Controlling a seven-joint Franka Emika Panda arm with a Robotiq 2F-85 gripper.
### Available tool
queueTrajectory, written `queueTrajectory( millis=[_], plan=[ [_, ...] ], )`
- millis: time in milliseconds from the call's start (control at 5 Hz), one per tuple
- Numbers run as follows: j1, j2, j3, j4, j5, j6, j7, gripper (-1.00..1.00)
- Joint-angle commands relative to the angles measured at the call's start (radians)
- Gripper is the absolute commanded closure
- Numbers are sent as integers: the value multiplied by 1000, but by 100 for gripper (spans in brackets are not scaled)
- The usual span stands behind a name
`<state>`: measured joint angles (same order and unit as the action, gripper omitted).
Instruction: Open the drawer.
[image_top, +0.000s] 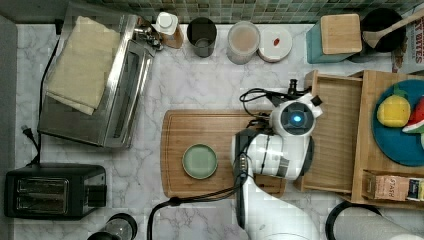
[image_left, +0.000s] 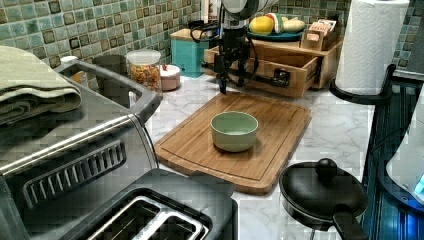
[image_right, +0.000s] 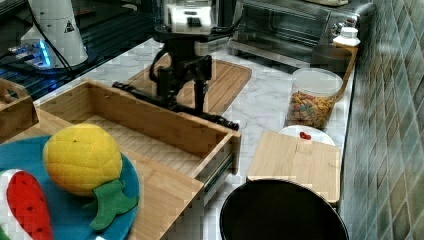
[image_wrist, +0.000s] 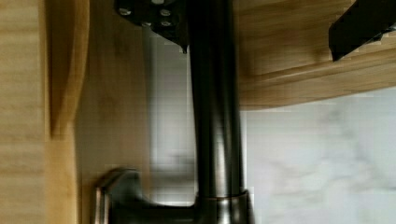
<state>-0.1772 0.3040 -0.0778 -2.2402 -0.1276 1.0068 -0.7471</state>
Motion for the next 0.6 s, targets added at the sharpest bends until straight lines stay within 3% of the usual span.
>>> queueTrajectory(
  millis=[200,600],
  plan=[
    [132,-56,127,-28,93,-108,82,-100],
    [184,-71,154,-23,101,-132,275,-100]
  ],
)
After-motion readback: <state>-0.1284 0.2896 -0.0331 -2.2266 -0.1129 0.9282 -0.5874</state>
